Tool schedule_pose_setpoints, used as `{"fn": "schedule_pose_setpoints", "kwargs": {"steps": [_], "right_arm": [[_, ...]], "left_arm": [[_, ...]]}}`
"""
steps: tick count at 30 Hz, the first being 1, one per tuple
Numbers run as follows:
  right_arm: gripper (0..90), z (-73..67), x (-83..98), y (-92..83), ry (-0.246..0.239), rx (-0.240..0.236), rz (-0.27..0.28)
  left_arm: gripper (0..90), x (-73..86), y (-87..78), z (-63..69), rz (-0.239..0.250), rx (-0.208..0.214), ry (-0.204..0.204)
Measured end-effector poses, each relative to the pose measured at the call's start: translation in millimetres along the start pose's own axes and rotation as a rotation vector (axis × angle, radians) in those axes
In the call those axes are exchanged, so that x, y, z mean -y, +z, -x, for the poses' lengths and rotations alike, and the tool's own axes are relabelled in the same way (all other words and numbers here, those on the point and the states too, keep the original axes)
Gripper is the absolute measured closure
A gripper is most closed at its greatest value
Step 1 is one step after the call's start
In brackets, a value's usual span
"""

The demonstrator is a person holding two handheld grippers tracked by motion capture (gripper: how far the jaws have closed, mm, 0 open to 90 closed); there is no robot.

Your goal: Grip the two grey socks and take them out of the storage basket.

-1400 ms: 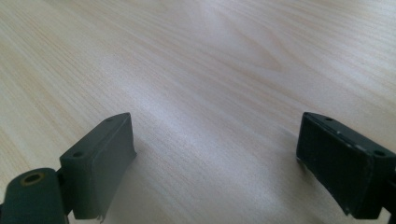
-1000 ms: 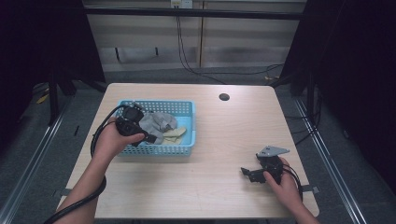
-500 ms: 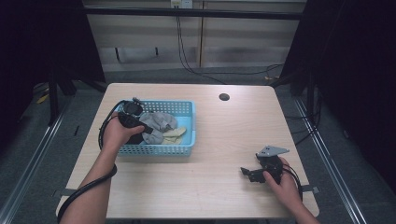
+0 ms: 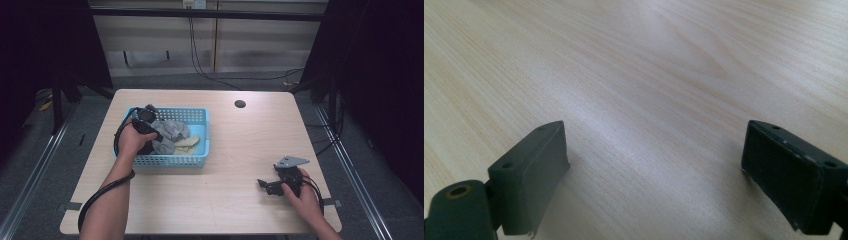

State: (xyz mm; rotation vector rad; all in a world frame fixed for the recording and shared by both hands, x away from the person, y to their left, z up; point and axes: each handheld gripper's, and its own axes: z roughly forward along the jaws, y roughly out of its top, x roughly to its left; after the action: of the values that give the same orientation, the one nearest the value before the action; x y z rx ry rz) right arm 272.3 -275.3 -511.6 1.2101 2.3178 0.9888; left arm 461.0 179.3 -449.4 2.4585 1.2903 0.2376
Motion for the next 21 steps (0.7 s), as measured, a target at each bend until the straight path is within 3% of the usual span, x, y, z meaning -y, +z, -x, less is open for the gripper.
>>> {"fn": "schedule_pose_setpoints", "kwargs": {"steps": [1, 3, 6, 7, 10, 12, 17, 18, 19, 20, 21], "right_arm": [[10.7, -0.2, 0.0, -0.1, 0.003, 0.0, -0.002], [10.7, -0.2, 0.0, -0.1, 0.003, -0.001, -0.002], [10.7, -0.2, 0.0, -0.1, 0.003, -0.001, -0.002], [10.7, -0.2, -0.1, -0.1, 0.003, -0.001, -0.002], [10.7, 0.0, -0.1, 0.1, 0.001, -0.003, 0.0], [10.7, 0.0, -0.1, 0.1, 0.001, -0.003, 0.0], [10.7, -0.2, -0.2, 0.1, 0.004, -0.004, -0.002], [10.7, 0.0, -0.3, 0.3, 0.001, -0.004, 0.0], [10.7, 0.0, -0.3, 0.3, 0.001, -0.004, 0.0], [10.7, -0.2, -0.3, 0.1, 0.004, -0.004, -0.002], [10.7, -0.2, -0.3, 0.1, 0.003, -0.002, -0.002]], "left_arm": [[52.5, 0.5, 2.6, -0.4, -0.039, -0.015, 0.011], [54.8, 1.1, 4.0, -0.1, -0.042, -0.015, 0.007], [69.5, 2.2, 7.3, -0.2, -0.084, -0.018, 0.004], [78.8, 2.7, 9.1, 0.1, -0.11, -0.018, 0.0], [89.9, 1.9, 6.7, -0.2, -0.122, -0.009, -0.021], [90.0, 0.2, 2.0, -0.5, -0.112, 0.023, -0.055], [90.0, -6.0, -8.0, -1.9, -0.108, 0.047, -0.073], [87.3, -5.7, -6.9, -2.8, -0.081, 0.035, -0.083], [75.7, -5.7, -6.9, -2.8, -0.081, 0.035, -0.083], [75.7, -5.1, -4.5, -3.7, -0.058, 0.019, -0.099], [63.6, -4.2, -0.5, -4.6, -0.047, 0.007, -0.113]]}}
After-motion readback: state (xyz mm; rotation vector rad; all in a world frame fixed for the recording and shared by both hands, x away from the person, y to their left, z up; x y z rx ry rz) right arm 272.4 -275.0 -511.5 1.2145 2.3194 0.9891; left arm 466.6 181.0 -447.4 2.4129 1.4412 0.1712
